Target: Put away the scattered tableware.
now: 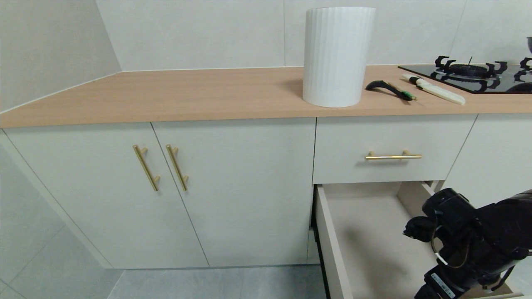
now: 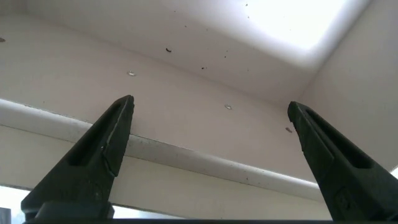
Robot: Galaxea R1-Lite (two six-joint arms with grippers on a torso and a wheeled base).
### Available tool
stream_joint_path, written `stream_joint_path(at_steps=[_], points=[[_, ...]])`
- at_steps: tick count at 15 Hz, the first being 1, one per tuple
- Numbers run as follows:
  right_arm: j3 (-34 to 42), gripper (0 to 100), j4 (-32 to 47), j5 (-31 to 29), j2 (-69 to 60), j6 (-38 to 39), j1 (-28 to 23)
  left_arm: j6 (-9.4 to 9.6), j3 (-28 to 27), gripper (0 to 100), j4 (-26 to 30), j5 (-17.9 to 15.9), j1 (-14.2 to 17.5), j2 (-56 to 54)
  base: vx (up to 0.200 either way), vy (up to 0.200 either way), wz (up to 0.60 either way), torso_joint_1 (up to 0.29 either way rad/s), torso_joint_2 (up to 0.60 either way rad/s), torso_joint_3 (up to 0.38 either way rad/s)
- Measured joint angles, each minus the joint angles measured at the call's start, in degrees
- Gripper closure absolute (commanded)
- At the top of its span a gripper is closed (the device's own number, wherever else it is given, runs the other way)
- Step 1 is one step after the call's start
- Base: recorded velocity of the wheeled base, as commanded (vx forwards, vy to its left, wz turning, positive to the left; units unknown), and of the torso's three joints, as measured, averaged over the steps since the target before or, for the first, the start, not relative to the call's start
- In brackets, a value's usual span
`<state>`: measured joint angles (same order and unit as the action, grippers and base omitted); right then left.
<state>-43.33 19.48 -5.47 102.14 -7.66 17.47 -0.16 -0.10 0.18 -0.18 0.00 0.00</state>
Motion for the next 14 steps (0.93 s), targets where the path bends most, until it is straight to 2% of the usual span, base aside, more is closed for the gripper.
stream_joint_path(at_steps=[4,7,9,14], points=[[-4.46,0,-1.08,-0.95,-1.27,4.05,-0.83,0.00,0.00,0,0.00,0.00,0.00,0.00,0.000,0.000,0.00,0.000,0.00,0.000],[-6.28,0,-14.15,-1.28,-4.00,11.15,-1.27,0.00,0.00,0,0.00,0.02,-0.05,0.00,0.000,0.000,0.00,0.000,0.00,0.000],[-6.18,0,-18.86,-1.37,-6.52,12.50,-1.38,0.02,0.00,0,0.00,0.00,0.00,0.00,0.000,0.000,0.00,0.000,0.00,0.000],[-5.05,0,-20.78,-1.30,-11.02,12.61,-1.43,0.00,-0.04,0,0.00,0.00,-0.05,0.00,0.000,0.000,0.00,0.000,0.00,0.000]])
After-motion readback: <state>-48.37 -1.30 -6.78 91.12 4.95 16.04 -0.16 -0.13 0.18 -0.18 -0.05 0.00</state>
